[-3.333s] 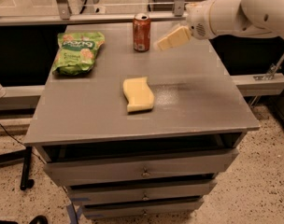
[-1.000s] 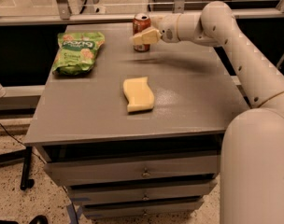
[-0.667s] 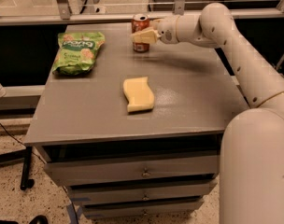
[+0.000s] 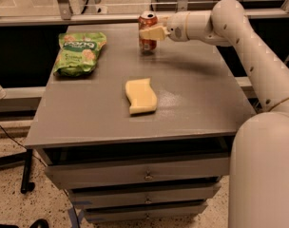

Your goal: Knock coke can over

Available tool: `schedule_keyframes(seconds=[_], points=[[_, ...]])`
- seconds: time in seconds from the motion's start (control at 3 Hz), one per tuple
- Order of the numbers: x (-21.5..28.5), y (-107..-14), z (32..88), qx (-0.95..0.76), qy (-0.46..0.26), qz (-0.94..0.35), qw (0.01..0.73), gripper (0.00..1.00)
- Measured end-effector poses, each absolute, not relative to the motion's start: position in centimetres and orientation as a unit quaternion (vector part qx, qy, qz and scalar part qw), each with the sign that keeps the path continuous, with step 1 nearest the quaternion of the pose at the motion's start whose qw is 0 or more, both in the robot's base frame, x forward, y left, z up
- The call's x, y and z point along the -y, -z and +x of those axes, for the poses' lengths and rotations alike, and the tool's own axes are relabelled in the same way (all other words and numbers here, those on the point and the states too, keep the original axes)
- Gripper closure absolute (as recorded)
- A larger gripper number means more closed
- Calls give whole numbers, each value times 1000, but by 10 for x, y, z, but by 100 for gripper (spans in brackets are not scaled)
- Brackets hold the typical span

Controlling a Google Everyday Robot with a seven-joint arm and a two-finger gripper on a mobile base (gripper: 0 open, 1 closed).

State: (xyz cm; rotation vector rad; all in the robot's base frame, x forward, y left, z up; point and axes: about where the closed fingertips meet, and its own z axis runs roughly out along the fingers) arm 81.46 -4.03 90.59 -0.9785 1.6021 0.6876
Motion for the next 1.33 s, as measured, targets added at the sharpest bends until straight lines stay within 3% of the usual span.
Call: schedule_keyframes(seconds=[0.33,1.0,1.33], points=[[51,-921,801,-671,-271,-438,533,100],[58,-941,763,-655,-182,-563,470,100],[58,-928,746,-640,-118,-646,398,100]])
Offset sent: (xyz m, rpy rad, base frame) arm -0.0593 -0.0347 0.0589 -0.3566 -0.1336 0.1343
